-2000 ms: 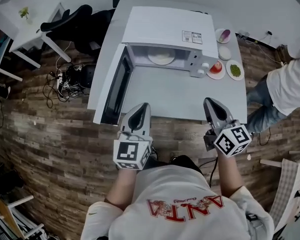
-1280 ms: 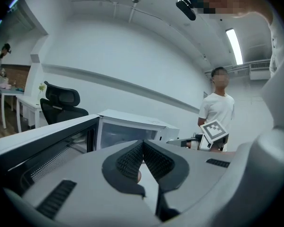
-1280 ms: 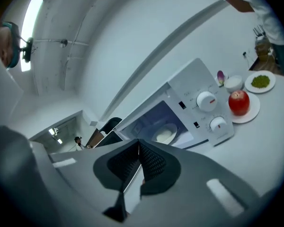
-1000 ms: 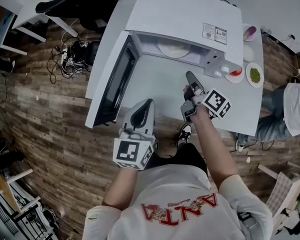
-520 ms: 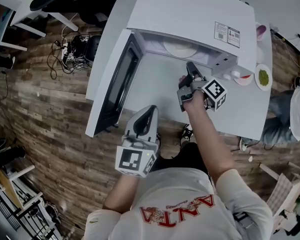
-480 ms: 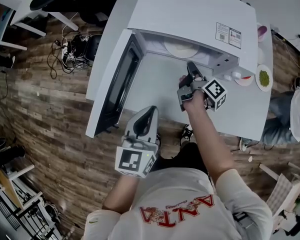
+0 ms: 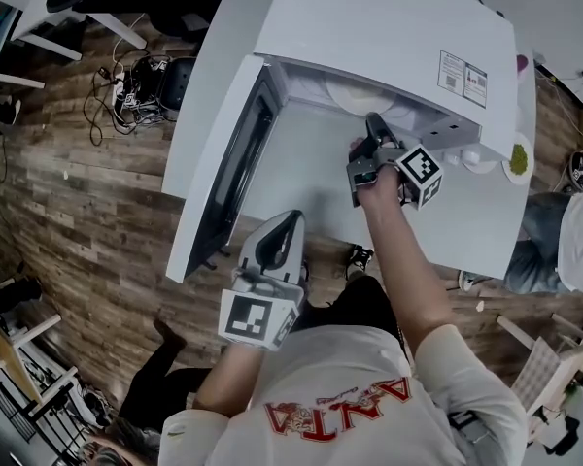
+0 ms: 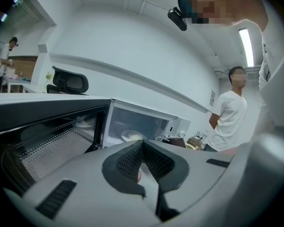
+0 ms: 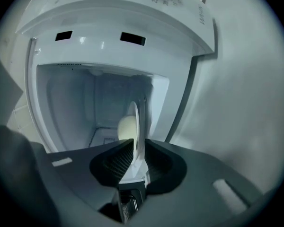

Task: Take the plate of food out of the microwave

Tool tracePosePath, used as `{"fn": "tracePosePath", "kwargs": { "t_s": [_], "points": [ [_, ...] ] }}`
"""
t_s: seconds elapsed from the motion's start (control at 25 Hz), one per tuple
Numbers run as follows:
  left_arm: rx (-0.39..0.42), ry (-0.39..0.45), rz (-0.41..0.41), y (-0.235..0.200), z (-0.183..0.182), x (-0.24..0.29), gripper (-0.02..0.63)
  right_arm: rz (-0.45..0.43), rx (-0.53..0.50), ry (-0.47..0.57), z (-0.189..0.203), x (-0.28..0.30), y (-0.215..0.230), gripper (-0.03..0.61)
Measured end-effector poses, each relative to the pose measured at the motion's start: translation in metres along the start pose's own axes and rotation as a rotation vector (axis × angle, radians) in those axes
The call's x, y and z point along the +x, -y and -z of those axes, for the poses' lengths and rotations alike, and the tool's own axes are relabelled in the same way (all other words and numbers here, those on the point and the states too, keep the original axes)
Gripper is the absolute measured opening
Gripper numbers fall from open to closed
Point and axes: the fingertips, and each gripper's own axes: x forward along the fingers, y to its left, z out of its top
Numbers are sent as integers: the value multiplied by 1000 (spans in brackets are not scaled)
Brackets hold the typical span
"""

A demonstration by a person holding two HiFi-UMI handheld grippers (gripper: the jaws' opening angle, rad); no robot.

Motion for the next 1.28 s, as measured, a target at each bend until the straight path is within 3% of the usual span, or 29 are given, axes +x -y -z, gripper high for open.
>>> {"fn": "tracePosePath", "kwargs": {
  "t_s": [0.48,0.68,1.08,1.2,1.28],
  "points": [
    [28,-18,-3,-6,4,0,9,-9,41,19,-9,11,0,61],
    [29,-14,-6,-7,2,0,9,6,29,10,-7,9,-1,12],
    [34,-19,-3,-1,3,0,9,7,45,-13,-5,-2,1,12],
    [42,-25,-5,-1,5,0,9,-35,59,5,-7,-2,-3,23],
    [49,-27,-8,-2,7,1,9,-56,76,6,-9,0,-4,71]
  ]
}}
